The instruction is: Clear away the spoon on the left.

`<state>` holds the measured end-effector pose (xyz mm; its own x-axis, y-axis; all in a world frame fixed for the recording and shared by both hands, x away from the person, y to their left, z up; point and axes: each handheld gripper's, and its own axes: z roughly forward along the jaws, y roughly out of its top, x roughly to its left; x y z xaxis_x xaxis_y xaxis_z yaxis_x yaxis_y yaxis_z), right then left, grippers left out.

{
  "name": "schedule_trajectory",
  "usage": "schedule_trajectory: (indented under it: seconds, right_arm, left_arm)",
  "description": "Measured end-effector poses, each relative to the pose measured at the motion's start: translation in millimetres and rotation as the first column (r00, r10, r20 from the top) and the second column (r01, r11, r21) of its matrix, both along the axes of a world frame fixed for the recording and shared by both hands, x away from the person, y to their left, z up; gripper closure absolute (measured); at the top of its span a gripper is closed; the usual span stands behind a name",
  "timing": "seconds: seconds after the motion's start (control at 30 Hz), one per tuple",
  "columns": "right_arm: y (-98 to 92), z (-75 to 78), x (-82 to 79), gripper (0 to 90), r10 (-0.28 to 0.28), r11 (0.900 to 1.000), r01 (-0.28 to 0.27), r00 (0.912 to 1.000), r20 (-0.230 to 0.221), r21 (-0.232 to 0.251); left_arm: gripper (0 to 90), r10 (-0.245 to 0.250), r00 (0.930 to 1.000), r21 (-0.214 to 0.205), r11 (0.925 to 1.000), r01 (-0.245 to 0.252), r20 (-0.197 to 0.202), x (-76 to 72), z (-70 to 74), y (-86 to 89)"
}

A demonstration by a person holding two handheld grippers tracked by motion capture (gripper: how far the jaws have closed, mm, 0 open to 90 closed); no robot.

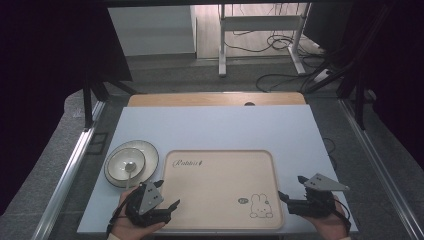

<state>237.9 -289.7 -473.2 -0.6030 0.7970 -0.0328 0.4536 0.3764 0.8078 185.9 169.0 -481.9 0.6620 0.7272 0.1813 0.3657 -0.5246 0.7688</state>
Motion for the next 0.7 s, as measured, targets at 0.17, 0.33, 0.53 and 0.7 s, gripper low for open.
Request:
schedule_trajectory:
  seconds: [0.17,0.33,0.53,0.7]
  right_arm:
    - [-0.6,1.5,-0.6,15.7,-0.001,1.0000,0.001,1.0000,0.007,0.001]
    - [-1.0,-1.0,2.0,16.2,0.000,1.0000,0.000,1.0000,-0.004,-0.003]
    - [0.9,-1.3,3.2,16.5,0.010,0.9999,-0.010,0.9999,-0.008,-0.010]
    - [0.8,-0.5,2.9,16.6,0.007,0.9999,-0.007,1.0000,-0.004,-0.007]
  left_arm:
    - [24.6,0.001,1.0000,0.001,1.0000,-0.001,0.002,0.1,0.2,1.0]
    - [24.7,-0.004,1.0000,0.014,0.9999,0.004,0.003,0.6,-1.2,-0.1]
    - [24.7,-0.010,0.9999,0.020,0.9998,0.010,0.001,-0.8,-1.7,-1.7]
    - [24.7,-0.002,1.0000,0.012,0.9999,0.002,0.005,-2.1,-0.6,-0.4]
